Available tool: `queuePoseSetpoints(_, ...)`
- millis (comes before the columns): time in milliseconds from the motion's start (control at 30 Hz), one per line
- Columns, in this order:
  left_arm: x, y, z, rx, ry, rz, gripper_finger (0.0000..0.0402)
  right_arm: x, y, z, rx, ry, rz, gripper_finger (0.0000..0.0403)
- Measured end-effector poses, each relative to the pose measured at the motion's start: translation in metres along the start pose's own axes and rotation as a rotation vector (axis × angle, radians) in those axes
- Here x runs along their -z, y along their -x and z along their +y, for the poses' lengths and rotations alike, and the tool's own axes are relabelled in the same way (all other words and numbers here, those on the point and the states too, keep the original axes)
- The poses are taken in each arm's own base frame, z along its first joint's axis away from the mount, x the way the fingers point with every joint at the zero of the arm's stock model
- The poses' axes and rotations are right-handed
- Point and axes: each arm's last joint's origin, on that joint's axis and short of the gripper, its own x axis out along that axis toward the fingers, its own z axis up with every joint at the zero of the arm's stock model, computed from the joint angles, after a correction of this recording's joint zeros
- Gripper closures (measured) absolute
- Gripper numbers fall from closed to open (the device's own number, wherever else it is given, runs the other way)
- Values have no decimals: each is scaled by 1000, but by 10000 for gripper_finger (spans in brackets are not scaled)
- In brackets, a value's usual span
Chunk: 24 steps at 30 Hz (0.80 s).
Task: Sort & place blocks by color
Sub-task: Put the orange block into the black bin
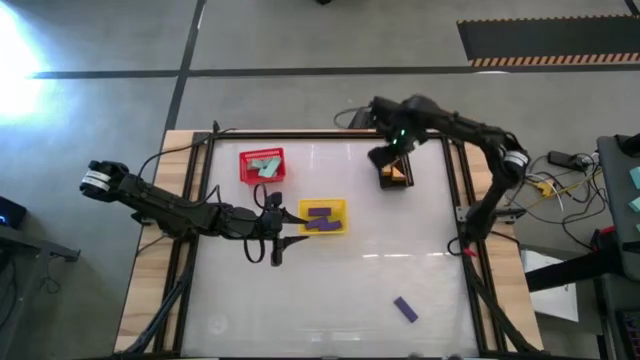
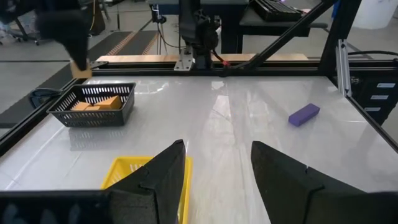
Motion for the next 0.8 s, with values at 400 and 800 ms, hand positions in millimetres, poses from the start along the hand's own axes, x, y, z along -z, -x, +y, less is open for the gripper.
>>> queuePoseSetpoints(400, 0, 0, 0, 0, -2, 3, 233, -43, -66, -72, 50, -164, 190, 273)
queuePoseSetpoints(800, 3, 0, 0, -2, -9, 27, 233, -49, -82, -72, 63, -150, 210, 265)
